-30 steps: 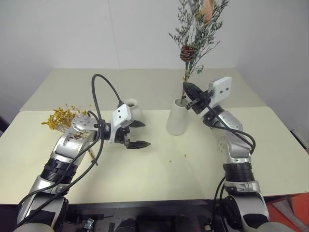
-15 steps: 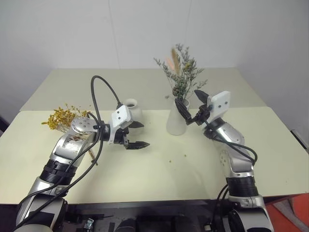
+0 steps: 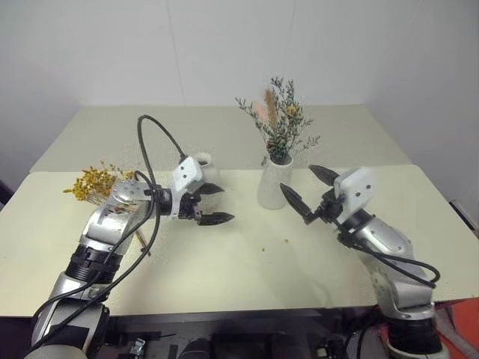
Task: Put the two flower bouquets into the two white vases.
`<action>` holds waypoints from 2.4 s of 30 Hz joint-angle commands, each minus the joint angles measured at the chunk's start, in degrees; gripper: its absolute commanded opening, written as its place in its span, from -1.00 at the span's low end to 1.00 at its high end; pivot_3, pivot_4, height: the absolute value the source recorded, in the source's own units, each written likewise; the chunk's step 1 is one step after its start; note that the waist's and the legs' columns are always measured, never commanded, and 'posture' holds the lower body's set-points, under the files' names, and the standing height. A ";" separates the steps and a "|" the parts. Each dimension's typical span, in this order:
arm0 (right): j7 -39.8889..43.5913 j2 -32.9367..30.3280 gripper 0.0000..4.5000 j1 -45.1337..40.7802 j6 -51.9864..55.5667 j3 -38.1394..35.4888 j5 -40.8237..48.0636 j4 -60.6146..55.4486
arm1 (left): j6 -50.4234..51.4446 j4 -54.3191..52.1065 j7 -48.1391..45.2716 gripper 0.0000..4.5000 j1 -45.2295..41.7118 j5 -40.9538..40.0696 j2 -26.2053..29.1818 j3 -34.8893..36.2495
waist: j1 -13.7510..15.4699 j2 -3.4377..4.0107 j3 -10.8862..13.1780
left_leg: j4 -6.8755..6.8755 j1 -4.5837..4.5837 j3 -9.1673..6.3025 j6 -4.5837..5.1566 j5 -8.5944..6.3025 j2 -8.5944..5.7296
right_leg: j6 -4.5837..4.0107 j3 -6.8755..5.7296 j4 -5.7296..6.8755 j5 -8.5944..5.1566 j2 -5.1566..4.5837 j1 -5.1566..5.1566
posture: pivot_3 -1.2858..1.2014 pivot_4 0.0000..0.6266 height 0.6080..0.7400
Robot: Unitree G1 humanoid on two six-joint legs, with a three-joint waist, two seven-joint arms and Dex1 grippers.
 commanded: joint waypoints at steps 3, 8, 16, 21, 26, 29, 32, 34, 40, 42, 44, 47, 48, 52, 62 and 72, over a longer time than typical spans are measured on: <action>1.02 -5.84 0.99 -0.79 14.54 -5.07 12.33 -9.45 | 18.62 -13.76 12.15 1.00 4.57 -5.53 2.43 12.33 | -0.26 -0.02 0.00 | 0.00 0.05 -0.02 0.00 0.00 0.04 | 0.01 -0.01 0.03 -0.01 0.03 0.02 | 0.03 -0.52 1.00; 4.78 -12.87 0.99 -3.45 25.60 -4.78 22.53 -11.88 | 39.03 -23.15 18.58 1.00 5.93 -13.33 3.18 23.62 | 0.07 -0.07 0.04 | -0.04 0.10 -0.05 0.00 0.00 0.08 | 0.00 -0.04 0.05 -0.05 0.05 0.02 | 0.03 -0.52 1.00; 13.01 -17.51 0.99 -13.57 28.33 3.66 24.02 -5.44 | 54.14 -32.59 40.57 1.00 6.55 -8.06 -7.20 33.29 | 0.35 -0.24 0.00 | -0.06 0.19 -0.14 0.00 0.00 0.03 | 0.04 -0.17 -0.22 -0.06 0.04 0.28 | 0.03 -0.52 1.00; 15.51 -13.87 0.99 -18.50 26.59 8.76 22.89 -1.69 | 54.14 -36.20 49.31 1.00 11.63 -5.11 -10.14 39.85 | -0.14 -0.28 0.00 | -0.11 0.19 -0.14 0.00 0.00 0.05 | -0.04 -0.12 -0.21 0.00 0.06 0.21 | 0.03 -0.52 1.00; 17.31 -10.06 0.99 -21.59 24.12 12.54 20.32 1.67 | 54.14 -39.68 52.72 1.00 17.27 -3.88 -12.36 44.12 | 0.09 -0.36 -0.05 | -0.12 0.21 -0.13 -0.01 0.00 0.03 | -0.16 -0.13 -0.22 0.07 0.03 0.24 | 0.03 -0.52 1.00; 18.64 -8.04 0.99 -23.12 22.66 14.55 18.64 3.82 | 54.14 -40.20 53.65 1.00 18.87 -2.73 -13.81 44.83 | 0.63 -0.43 -0.08 | -0.11 0.15 -0.13 -0.03 0.00 0.00 | -0.39 -0.16 -0.24 0.22 -0.01 0.23 | 0.03 -0.52 1.00; 19.74 -5.93 0.99 -24.36 21.41 16.24 16.98 6.15 | 52.84 -35.67 54.61 1.00 17.11 -0.21 -13.32 43.91 | 0.89 -0.53 -0.14 | -0.11 0.18 -0.14 -0.04 0.01 0.01 | -0.40 -0.19 -0.25 0.23 0.00 0.24 | 0.03 -0.52 1.00; 20.58 -4.93 0.99 -24.87 21.14 16.92 16.42 7.33 | 51.61 -32.07 54.88 1.00 14.58 1.00 -13.33 43.40 | 1.11 -0.54 -0.15 | -0.11 0.22 -0.14 -0.04 0.01 0.00 | -0.40 -0.19 -0.23 0.23 0.01 0.26 | 0.03 -0.52 1.00; 20.98 -3.65 0.99 -24.87 20.88 17.46 14.51 7.88 | 48.82 -26.65 54.03 1.00 11.24 2.13 -13.36 38.11 | 1.32 -0.55 -0.15 | -0.11 0.09 -0.14 -0.06 0.01 0.00 | -0.45 -0.21 -0.30 0.26 -0.01 0.18 | 0.03 -0.52 1.00; 20.52 -3.51 0.99 -24.31 21.27 17.21 14.24 7.37 | 48.56 -24.99 54.69 1.00 10.31 2.85 -14.53 37.72 | 1.36 -0.55 -0.15 | -0.12 0.07 -0.15 -0.08 0.00 0.00 | -0.45 -0.21 -0.32 0.27 -0.01 0.17 | 0.03 -0.52 1.00; 19.91 -3.50 0.99 -23.56 21.70 16.90 14.14 6.69 | 47.95 -23.23 55.71 1.00 9.02 3.97 -15.59 37.77 | 1.35 -0.55 -0.15 | -0.13 0.07 -0.15 -0.08 0.00 0.01 | -0.46 -0.21 -0.31 0.27 0.00 0.16 | 0.03 -0.52 1.00; 19.55 -3.77 0.99 -22.55 21.66 16.54 14.04 5.73 | 46.64 -19.81 56.50 1.00 6.97 5.05 -16.18 37.98 | 1.39 -0.55 -0.16 | -0.13 0.07 -0.17 -0.08 0.00 0.02 | -0.47 -0.23 -0.29 0.28 0.02 0.15 | 0.03 -0.52 1.00; 19.48 -3.88 0.99 -22.36 21.76 16.48 13.99 5.52 | 46.00 -18.48 56.56 1.00 6.29 5.21 -16.21 37.98 | 1.39 -0.55 -0.16 | -0.13 0.09 -0.17 -0.08 0.00 0.01 | -0.46 -0.23 -0.28 0.28 0.02 0.16 | 0.03 -0.52 1.00; 18.93 -4.46 0.99 -22.21 22.29 16.78 12.96 5.15 | 42.41 -12.71 56.22 1.00 4.68 6.05 -15.52 34.78 | 1.37 -0.55 -0.16 | -0.13 0.09 -0.16 -0.09 0.00 0.01 | -0.46 -0.23 -0.29 0.28 0.01 0.16 | 0.03 -0.52 1.00; 17.07 -4.99 0.99 -21.11 24.78 16.44 13.46 3.25 | 43.58 -5.26 61.15 1.00 0.65 8.87 -19.16 36.24 | 1.23 -0.56 -0.16 | -0.14 0.03 -0.17 -0.09 0.00 0.00 | -0.44 -0.23 -0.35 0.29 -0.01 0.14 | 0.03 -0.52 1.00; 15.65 -5.16 1.00 -20.57 25.92 15.85 13.76 2.62 | 44.98 -3.50 62.22 -0.10 -0.64 9.86 -20.67 38.79 | 1.39 -0.56 -0.16 | -0.15 0.00 -0.18 -0.10 0.00 -0.01 | -0.43 -0.24 -0.34 0.30 -0.01 0.10 | 0.03 -0.52 1.00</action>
